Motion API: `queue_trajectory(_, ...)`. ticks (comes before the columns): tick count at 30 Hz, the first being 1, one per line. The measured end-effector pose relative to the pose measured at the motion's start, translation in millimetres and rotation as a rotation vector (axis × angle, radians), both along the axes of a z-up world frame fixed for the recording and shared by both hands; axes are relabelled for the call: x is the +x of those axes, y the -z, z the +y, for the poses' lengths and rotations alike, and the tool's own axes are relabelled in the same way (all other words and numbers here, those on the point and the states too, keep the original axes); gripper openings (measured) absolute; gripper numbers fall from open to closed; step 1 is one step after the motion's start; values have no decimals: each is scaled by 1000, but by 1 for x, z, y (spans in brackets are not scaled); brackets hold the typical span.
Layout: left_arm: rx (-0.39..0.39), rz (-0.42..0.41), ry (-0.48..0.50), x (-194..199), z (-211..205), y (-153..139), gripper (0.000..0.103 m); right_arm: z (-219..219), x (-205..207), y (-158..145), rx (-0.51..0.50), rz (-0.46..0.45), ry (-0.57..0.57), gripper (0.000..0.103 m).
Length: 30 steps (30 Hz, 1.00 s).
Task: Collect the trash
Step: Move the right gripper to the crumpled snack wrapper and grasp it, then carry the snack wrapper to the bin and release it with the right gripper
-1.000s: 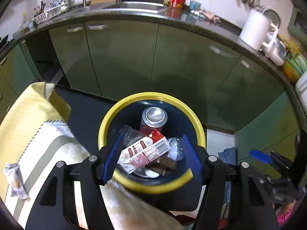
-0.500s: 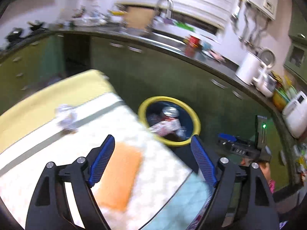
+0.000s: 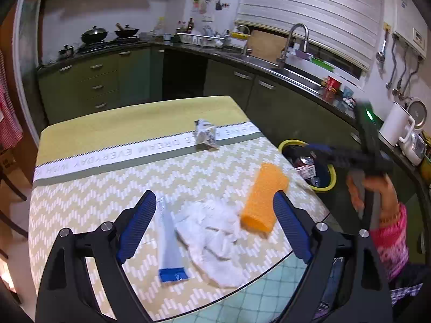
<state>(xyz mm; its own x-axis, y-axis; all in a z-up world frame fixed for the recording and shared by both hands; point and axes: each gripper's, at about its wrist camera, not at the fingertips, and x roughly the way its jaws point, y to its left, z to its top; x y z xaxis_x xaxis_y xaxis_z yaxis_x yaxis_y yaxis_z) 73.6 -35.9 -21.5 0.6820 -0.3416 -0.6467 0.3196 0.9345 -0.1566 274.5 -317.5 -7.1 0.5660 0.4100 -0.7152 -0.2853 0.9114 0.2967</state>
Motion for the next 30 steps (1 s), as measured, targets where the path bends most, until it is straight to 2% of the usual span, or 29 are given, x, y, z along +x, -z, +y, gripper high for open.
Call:
queue_trajectory(5, 13, -11, -27, -7, 13, 3, 84, 57, 77, 0, 33, 93, -51, 59)
queue_trajectory(11, 3, -6, -39, -10, 29, 7, 85, 100, 162, 36, -23, 241, 5, 59)
queue_trajectory(13, 2, -9, -42, -11, 32, 7, 85, 107, 177, 46, -31, 275, 31, 59)
queue_trajectory(23, -19, -6, -49, -11, 50, 12, 86, 132, 196, 68, -116, 321, 64, 56)
queue_trajectory(30, -32, -8, -51, -14, 55, 13, 86, 155, 197, 73, -154, 316, 50, 40)
